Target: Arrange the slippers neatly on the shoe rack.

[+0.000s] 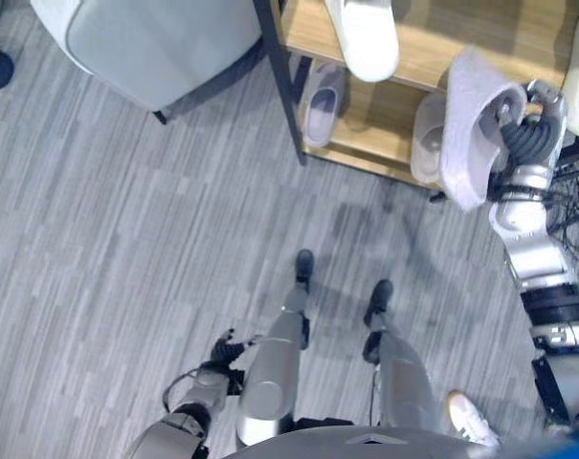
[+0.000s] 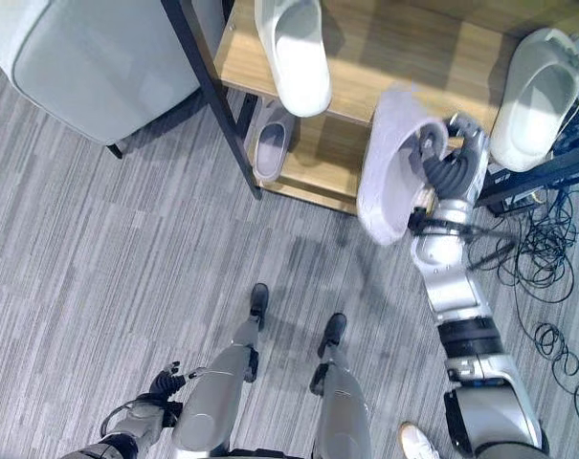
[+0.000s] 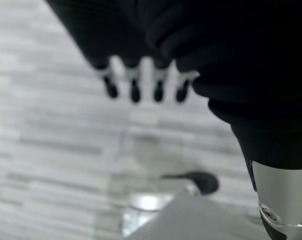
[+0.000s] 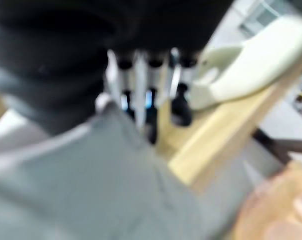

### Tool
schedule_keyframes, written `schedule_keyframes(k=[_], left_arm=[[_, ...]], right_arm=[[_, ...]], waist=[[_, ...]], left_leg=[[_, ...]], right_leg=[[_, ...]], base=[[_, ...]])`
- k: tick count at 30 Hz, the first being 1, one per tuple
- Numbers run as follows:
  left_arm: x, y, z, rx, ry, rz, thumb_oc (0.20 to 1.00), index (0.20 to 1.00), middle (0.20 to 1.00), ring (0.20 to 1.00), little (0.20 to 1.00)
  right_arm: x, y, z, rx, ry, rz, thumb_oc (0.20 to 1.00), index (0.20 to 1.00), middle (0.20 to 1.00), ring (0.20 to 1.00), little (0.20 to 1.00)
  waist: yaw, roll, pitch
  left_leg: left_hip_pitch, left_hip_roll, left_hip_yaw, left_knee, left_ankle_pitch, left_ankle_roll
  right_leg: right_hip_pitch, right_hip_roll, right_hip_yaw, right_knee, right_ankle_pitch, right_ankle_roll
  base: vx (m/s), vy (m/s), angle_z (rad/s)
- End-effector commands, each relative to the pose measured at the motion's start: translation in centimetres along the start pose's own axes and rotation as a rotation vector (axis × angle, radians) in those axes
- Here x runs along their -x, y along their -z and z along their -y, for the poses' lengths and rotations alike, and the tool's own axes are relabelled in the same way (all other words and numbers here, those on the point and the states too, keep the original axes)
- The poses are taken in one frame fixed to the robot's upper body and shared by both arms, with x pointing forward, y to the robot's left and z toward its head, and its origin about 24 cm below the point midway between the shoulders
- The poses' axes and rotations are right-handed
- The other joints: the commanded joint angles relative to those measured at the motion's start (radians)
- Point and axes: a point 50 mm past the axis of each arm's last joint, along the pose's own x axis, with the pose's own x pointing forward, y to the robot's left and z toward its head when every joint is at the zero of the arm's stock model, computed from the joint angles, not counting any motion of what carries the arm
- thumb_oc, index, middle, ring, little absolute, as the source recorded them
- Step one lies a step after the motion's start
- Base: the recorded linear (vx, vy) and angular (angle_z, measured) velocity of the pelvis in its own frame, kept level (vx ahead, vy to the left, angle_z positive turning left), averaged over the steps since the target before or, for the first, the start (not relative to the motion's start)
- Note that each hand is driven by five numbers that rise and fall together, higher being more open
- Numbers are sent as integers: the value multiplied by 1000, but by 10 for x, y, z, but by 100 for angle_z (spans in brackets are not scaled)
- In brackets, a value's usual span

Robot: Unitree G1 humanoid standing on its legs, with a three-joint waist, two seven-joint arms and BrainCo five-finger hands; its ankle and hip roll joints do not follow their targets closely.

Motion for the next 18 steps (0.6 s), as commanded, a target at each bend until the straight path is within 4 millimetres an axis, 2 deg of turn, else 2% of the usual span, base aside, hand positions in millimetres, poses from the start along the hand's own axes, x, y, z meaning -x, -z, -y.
schedule_keyframes(k=[1,2,4,5,7,9,12,17,18], left_arm=[[0,5,3,6,14,-30,1000,1000,1000,1000,1000],[1,10,1,15,9,-54,1000,1000,1000,1000,1000],[2,13,-2,21,1,-68,1000,1000,1000,1000,1000],[3,19,-7,36,-13,-90,1000,1000,1000,1000,1000],[3,19,-7,35,-13,-91,1000,1000,1000,1000,1000],[6,31,-13,32,-27,-126,1000,1000,1000,1000,1000],[9,41,-17,27,-31,-154,1000,1000,1000,1000,1000],[16,59,-20,21,-29,-192,1000,1000,1000,1000,1000],[18,65,-20,24,-24,-206,1000,1000,1000,1000,1000]], right_arm=[[1,-13,0,-69,-33,75,200,200,200,200,200],[11,-8,-5,-138,-57,28,200,200,200,200,200],[15,-5,-6,-157,-71,12,200,200,200,200,200],[26,-1,-7,-192,-100,-18,200,200,200,200,200],[26,-1,-7,-192,-101,-20,200,200,200,200,200],[46,13,-8,-222,-162,-100,200,200,200,200,200],[64,28,-7,-252,-202,-189,200,200,200,200,200],[96,51,-2,-370,-205,-350,200,200,200,200,200],[106,60,-4,-409,-200,-420,200,200,200,200,200]], waist=[[-12,-30,38],[-18,-33,26],[-20,-36,21],[-26,-41,10],[-25,-41,10],[-35,-50,-14],[-42,-53,-40],[-54,-43,-93],[-59,-38,-115]], left_leg=[[4,11,-63,133,-207,-25],[13,13,-59,131,-206,-23],[21,14,-56,129,-207,-23],[38,16,-53,128,-209,-22],[40,16,-53,127,-208,-22],[79,24,-47,113,-210,-22],[113,26,-43,98,-210,-20],[180,27,-34,62,-204,-20],[205,29,-26,50,-202,-20]], right_leg=[[88,-44,43,-3,-52,51],[96,-47,42,-7,-48,52],[101,-47,43,-9,-48,52],[113,-47,42,-9,-48,51],[115,-48,42,-10,-48,51],[144,-47,44,-16,-51,50],[172,-48,42,-21,-54,51],[223,-43,37,-41,-56,51],[241,-44,36,-48,-56,53]], base=[[0,0,0],[-11,-9,-4],[-3,-8,-2],[0,0,0],[0,0,0],[21,-38,-3],[14,-16,-3],[29,-13,-5],[51,-7,-10]])
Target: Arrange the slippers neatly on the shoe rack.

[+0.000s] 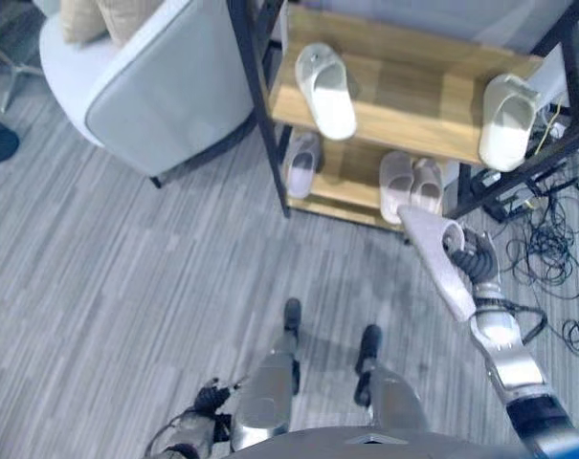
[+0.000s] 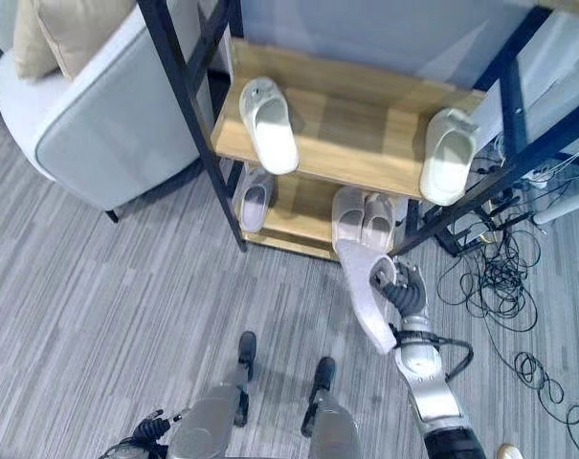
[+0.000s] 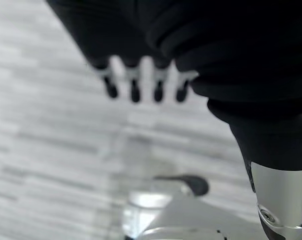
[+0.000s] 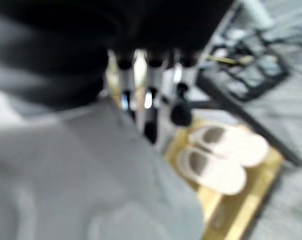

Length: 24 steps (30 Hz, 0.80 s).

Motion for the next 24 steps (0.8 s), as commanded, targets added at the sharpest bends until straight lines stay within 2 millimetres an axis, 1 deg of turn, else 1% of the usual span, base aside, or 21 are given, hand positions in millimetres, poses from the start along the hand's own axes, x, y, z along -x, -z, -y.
schedule_keyframes(k=[1,2,3,5,6,7,10,11,14,16,18,19,20,21,22,23,24], left_arm=[[-3,-15,-7,-14,-6,32,1000,1000,1000,1000,1000],[-2,-6,-11,-10,-12,10,1000,1000,1000,1000,1000],[-2,-6,-11,-10,-12,9,1000,1000,1000,1000,1000],[1,8,-12,-26,-11,-25,1000,1000,1000,1000,1000],[1,12,-11,-30,-6,-36,1000,1000,1000,1000,1000],[3,20,-11,-31,-7,-61,1000,1000,1000,1000,1000],[7,32,-8,-38,11,-89,1000,1000,1000,1000,1000],[8,36,-26,126,-30,-69,1000,1000,1000,1000,1000],[9,37,-22,105,-7,-73,1000,1000,1000,1000,1000],[9,37,-21,101,-2,-75,1000,1000,1000,1000,1000],[8,37,-21,98,-3,-75,1000,1000,1000,1000,1000],[9,37,-20,98,3,-71,1000,1000,1000,1000,1000],[9,37,-20,98,3,-71,1000,1000,1000,1000,1000],[7,30,-18,103,9,-47,1000,1000,1000,1000,1000],[7,29,-19,93,9,-41,1000,1000,1000,1000,1000],[7,29,-19,92,9,-41,1000,1000,1000,1000,1000],[7,29,-18,79,13,-38,1000,1000,1000,1000,1000]], right_arm=[[-17,-30,6,-166,18,151,200,200,200,200,200],[-10,-20,9,-202,15,109,200,200,200,200,200],[-9,-20,9,-202,15,108,200,200,200,200,200],[0,-9,8,-212,-20,62,200,200,200,200,200],[1,-7,7,-216,-29,49,200,200,200,200,200],[6,-4,7,-235,-37,36,200,200,200,200,200],[13,6,8,-229,-61,-10,200,200,200,200,200],[44,59,24,-587,2,-267,200,200,200,200,200],[40,56,31,-563,16,-248,200,200,200,200,200],[38,55,31,-562,21,-240,200,200,200,200,200],[37,52,33,-558,25,-227,200,200,200,200,200],[37,49,38,-551,38,-209,200,200,200,200,200],[37,49,38,-551,38,-209,200,200,200,200,200],[35,45,42,-554,64,-182,200,200,200,200,200],[35,44,45,-549,74,-173,200,200,200,200,200],[35,44,45,-549,74,-173,200,200,200,200,200],[33,42,46,-549,82,-163,200,200,200,200,200]], waist=[[-9,-28,41],[-11,-23,23],[-11,-23,24],[-15,-14,-4],[-18,-11,-14],[-21,-8,-31],[-27,-1,-63],[-102,52,-4],[-104,61,-13],[-105,65,-14],[-106,66,-13],[-108,67,-12],[-108,67,-12],[-113,56,11],[-112,49,22],[-113,50,22],[-110,46,33]], left_leg=[[16,33,-52,107,-185,-25],[39,33,-49,97,-185,-26],[41,33,-49,96,-184,-26],[80,35,-45,76,-183,-27],[92,37,-40,68,-181,-28],[109,39,-37,59,-179,-30],[152,43,-31,46,-183,-32],[152,69,-27,212,-276,-38],[177,84,-37,187,-260,-46],[180,88,-41,184,-256,-49],[180,90,-44,188,-252,-53],[169,100,-41,218,-246,-65],[169,100,-41,218,-246,-65],[102,119,-12,360,-197,-73],[72,127,7,415,-184,-67],[69,128,5,419,-186,-67],[39,125,15,452,-190,-62]], right_leg=[[53,-46,19,43,-73,34],[72,-43,20,36,-75,34],[74,-42,20,35,-75,34],[99,-38,27,26,-78,33],[106,-37,28,23,-79,32],[117,-34,31,18,-80,31],[149,-27,37,8,-86,28],[39,90,243,172,-178,-34],[49,103,236,180,-192,-45],[51,107,234,183,-196,-48],[53,110,233,183,-200,-50],[69,114,224,176,-211,-61],[69,114,223,176,-211,-61],[94,108,200,165,-215,-83],[110,105,191,162,-221,-91],[110,105,190,162,-221,-91],[119,103,185,161,-227,-94]], base=[[45,-14,-6],[19,-17,-8],[37,-19,-6],[45,-13,-5],[46,-26,-4],[38,-23,-8],[64,-24,-8],[69,-59,-5],[51,-124,-15],[25,-96,-15],[25,-109,-17],[28,-98,-16],[71,-235,22],[76,-191,49],[74,-191,62],[54,-85,60],[41,-44,68]])
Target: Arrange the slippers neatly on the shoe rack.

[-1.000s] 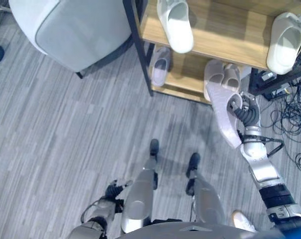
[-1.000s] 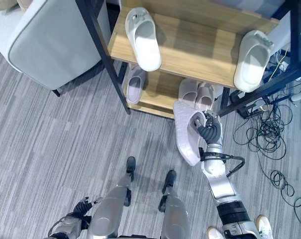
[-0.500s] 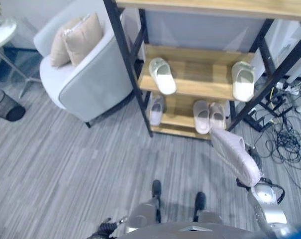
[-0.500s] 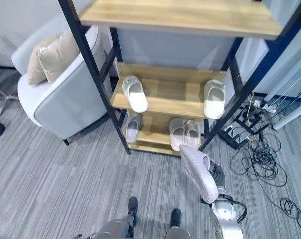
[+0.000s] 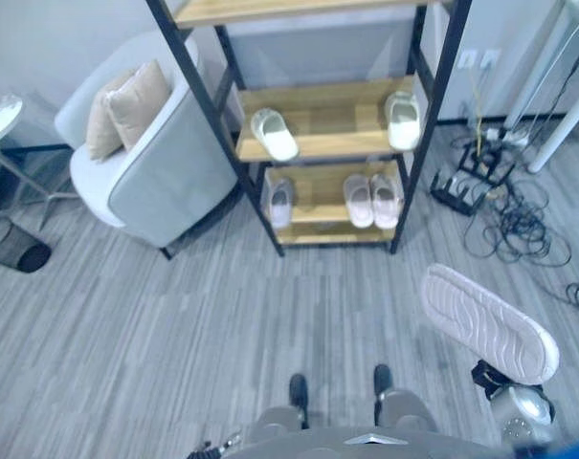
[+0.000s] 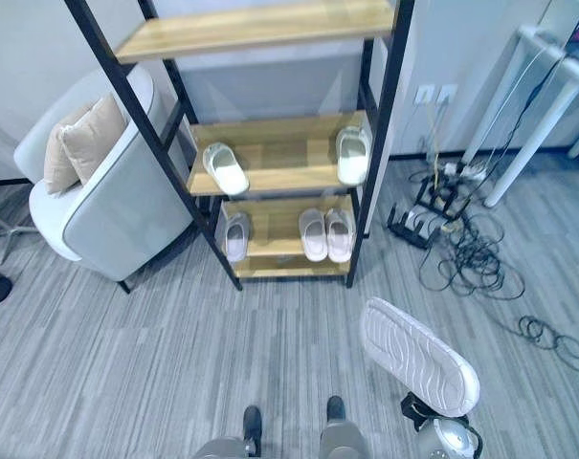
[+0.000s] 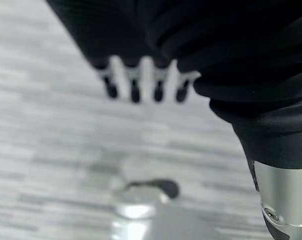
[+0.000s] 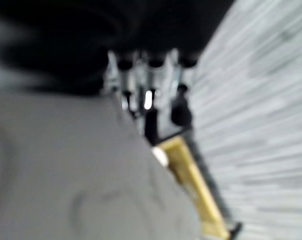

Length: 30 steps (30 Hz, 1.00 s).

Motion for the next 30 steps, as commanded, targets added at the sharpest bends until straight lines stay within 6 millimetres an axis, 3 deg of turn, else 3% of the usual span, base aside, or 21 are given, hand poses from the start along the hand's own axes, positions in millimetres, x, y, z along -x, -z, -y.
schedule_keyframes(k=[1,3,5,7,9,10,13,15,18,19,21,24,26,28,30], left_arm=[[-4,-21,3,6,14,62,1000,1000,1000,1000,1000],[-3,-18,4,-5,19,53,1000,1000,1000,1000,1000],[-3,-15,4,-8,18,40,1000,1000,1000,1000,1000],[-3,-12,5,-5,15,26,1000,1000,1000,1000,1000],[-3,-12,4,-10,12,28,1000,1000,1000,1000,1000],[0,2,3,-22,8,-15,1000,1000,1000,1000,1000],[0,1,-2,-33,-3,-13,1000,1000,1000,1000,1000],[-1,-6,-6,-64,-10,8,1000,1000,1000,1000,1000],[-3,-17,-7,-67,-11,48,1000,1000,1000,1000,1000],[-4,-23,-7,-64,-14,68,1000,1000,1000,1000,1000],[-5,-33,-10,-55,-27,102,1000,1000,1000,1000,1000],[-5,-37,-13,-60,-38,110,1000,1000,1000,1000,1000],[-5,-40,-15,-69,-47,119,1000,1000,1000,1000,1000],[-6,-42,-14,-75,-46,122,1000,1000,1000,1000,1000],[-6,-44,-13,-86,-39,132,1000,1000,1000,1000,1000]], right_arm=[[-6,-54,-8,-30,-42,244,200,200,200,200,200],[-7,-59,-11,-32,-45,265,200,200,200,200,200],[-9,-61,-14,-35,-54,274,200,200,200,200,200],[-13,-64,-24,-24,-82,283,200,200,200,200,200],[-14,-65,-26,-14,-84,286,200,200,200,200,200],[-13,-63,-30,4,-120,273,200,200,200,200,200],[-11,-63,-35,18,-152,275,200,200,200,200,200],[-9,-62,-41,18,-183,269,200,200,200,200,200],[-11,-60,-46,11,-196,265,200,200,200,200,200],[-12,-60,-49,8,-204,264,200,200,200,200,200],[-13,-61,-57,8,-229,267,200,200,200,200,200],[-14,-59,-63,4,-245,262,200,200,200,200,200],[-14,-56,-64,16,-241,254,200,200,200,200,200],[-14,-57,-63,23,-240,257,200,200,200,200,200],[-15,-60,-63,34,-238,267,200,200,200,200,200]], waist=[[24,-44,50],[43,-41,54],[66,-22,54],[103,-16,56],[113,-24,60],[125,-22,44],[134,-35,40],[143,-69,35],[150,-80,32],[148,-83,38],[135,-83,62],[122,-57,92],[111,-53,116],[107,-52,123],[96,-53,143]], left_leg=[[-65,11,30,246,-2,-9],[-127,-19,26,208,-19,-6],[-149,-21,5,88,50,-19],[-178,-34,-28,-108,84,-22],[-185,-41,-34,-139,94,-22],[-165,-35,-54,-160,119,-14],[-179,-49,-73,-125,155,-7],[-217,-65,-56,-58,142,10],[-223,-80,-42,-29,114,26],[-220,-85,-33,-18,96,36],[-201,-92,-18,-5,65,60],[-160,-84,-12,-2,28,80],[-118,-89,-2,4,-9,80],[-109,-91,-3,9,-21,77],[-97,-97,-6,24,-44,71]], right_leg=[[196,-24,-11,-185,-33,68],[209,-17,-6,-183,-49,70],[222,11,3,-175,-70,69],[267,35,32,-168,-111,71],[289,35,46,-170,-122,73],[328,42,74,-186,-137,84],[337,24,101,-194,-138,91],[329,-18,119,-200,-113,119],[300,-42,117,-163,-93,145],[265,-54,114,-110,-62,160],[191,-77,108,32,34,189],[110,-101,60,174,101,186],[67,-130,-5,95,60,160],[53,-129,-19,50,38,155],[8,-136,-35,-39,54,158]], base=[[95,-51,48],[187,-1,6],[292,72,-5],[424,120,8],[391,123,-3],[482,203,-12],[291,157,-56],[295,213,-64],[157,154,-53],[155,194,-49],[122,193,-28],[135,174,11],[216,118,5],[144,15,-5],[143,-51,-10]])
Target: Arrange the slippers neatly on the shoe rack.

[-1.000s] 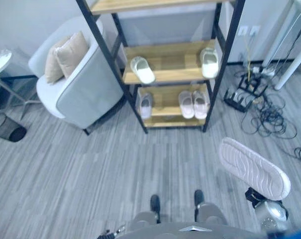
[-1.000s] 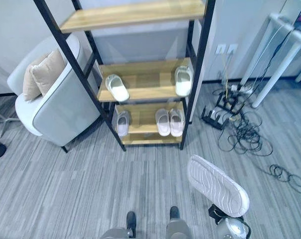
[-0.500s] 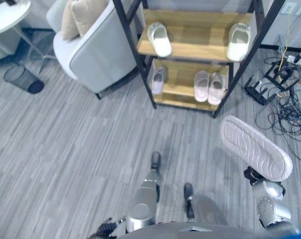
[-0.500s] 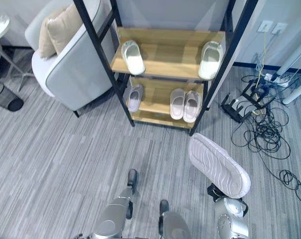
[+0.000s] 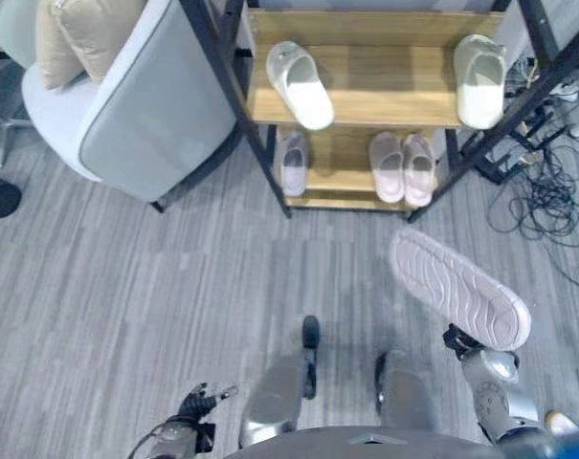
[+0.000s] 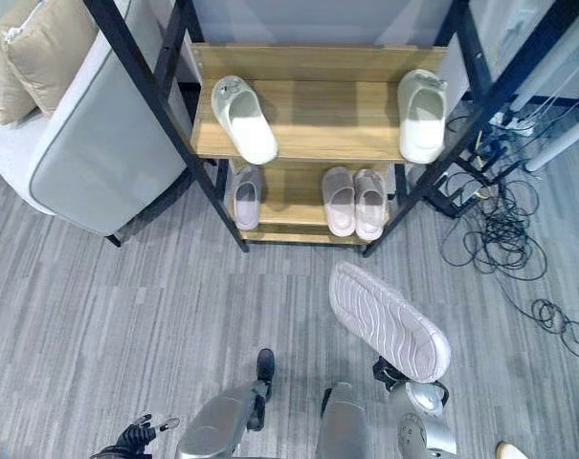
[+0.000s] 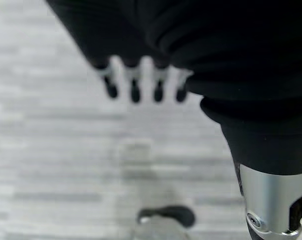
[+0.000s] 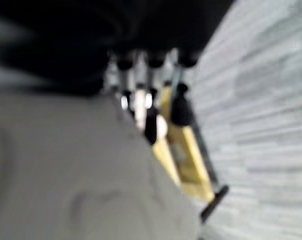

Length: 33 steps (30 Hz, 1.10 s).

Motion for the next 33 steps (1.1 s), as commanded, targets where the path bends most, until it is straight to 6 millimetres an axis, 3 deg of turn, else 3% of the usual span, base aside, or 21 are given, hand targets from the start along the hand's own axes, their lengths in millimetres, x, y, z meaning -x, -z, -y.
schedule_keyframes(k=[1,2,5,10,13,14,15,19,21,22,26,28,33], left_arm=[[3,9,-10,-10,-35,-14,1000,1000,1000,1000,1000],[2,4,-8,-22,-33,-1,1000,1000,1000,1000,1000],[-1,-9,-8,-22,-38,36,1000,1000,1000,1000,1000],[-1,-12,-6,-1,-41,54,1000,1000,1000,1000,1000],[0,-4,-5,27,-38,33,1000,1000,1000,1000,1000],[1,-3,1,43,-24,32,1000,1000,1000,1000,1000],[1,-4,3,39,-19,33,1000,1000,1000,1000,1000],[0,-9,9,43,-1,46,1000,1000,1000,1000,1000],[-1,-14,13,29,10,57,1000,1000,1000,1000,1000],[-2,-15,9,5,1,54,1000,1000,1000,1000,1000],[-1,-7,10,-30,-1,25,1000,1000,1000,1000,1000],[-3,-20,4,-51,-22,67,1000,1000,1000,1000,1000],[-6,-41,-5,1,-53,132,1000,1000,1000,1000,1000]], right_arm=[[-3,-30,0,39,-26,138,200,200,200,200,200],[-11,-30,-7,25,-31,138,200,200,200,200,200],[-15,-25,-10,17,-20,121,200,200,200,200,200],[-4,-21,7,30,22,108,200,200,200,200,200],[-1,-22,14,44,33,108,200,200,200,200,200],[-3,-29,16,68,37,130,200,200,200,200,200],[-4,-31,15,71,33,138,200,200,200,200,200],[-7,-36,14,72,42,154,200,200,200,200,200],[-12,-41,9,80,35,175,200,200,200,200,200],[-14,-44,6,88,31,189,200,200,200,200,200],[-15,-43,-4,89,-13,189,200,200,200,200,200],[-15,-46,-14,81,-47,207,200,200,200,200,200],[-20,-47,-20,71,-51,212,200,200,200,200,200]], waist=[[-27,-31,34],[-38,-42,57],[-46,-56,92],[-59,-73,87],[-62,-71,76],[-52,-73,97],[-46,-73,106],[-37,-63,102],[-8,-45,97],[20,-50,97],[18,-49,97],[15,-68,122],[32,-78,146]], left_leg=[[-66,55,-33,87,-99,-108],[-49,65,-24,95,-117,-122],[-25,80,-19,134,-151,-131],[-41,71,-59,168,-165,-147],[-42,101,-71,199,-179,-168],[-118,127,-98,384,-153,-185],[-139,135,-102,429,-139,-186],[-161,172,-65,290,-108,-188],[-202,205,-57,100,4,-199],[-205,208,-75,-9,41,-211],[-210,191,-96,13,62,-204],[-248,161,-81,73,40,-194],[-267,124,-79,99,10,-174]], right_leg=[[53,2,-32,-172,150,-26],[13,-22,-61,-267,198,-11],[-16,-38,-98,-312,227,2],[7,8,-25,-312,243,-16],[21,28,-44,-292,210,-30],[43,47,-65,-254,162,-66],[57,51,-78,-244,142,-75],[87,41,-117,-247,110,-71],[95,54,-130,-252,101,-66],[96,56,-118,-230,74,-59],[82,53,-78,-183,72,-39],[63,24,-50,-192,102,-26],[73,-12,-56,-220,123,-8]], base=[[190,-153,-11],[146,-130,-14],[171,-167,-10],[138,-208,30],[126,-268,21],[136,-318,-8],[88,-242,11],[163,6,31],[240,164,23],[229,151,21],[234,244,-3],[108,238,-20],[108,172,-14]])
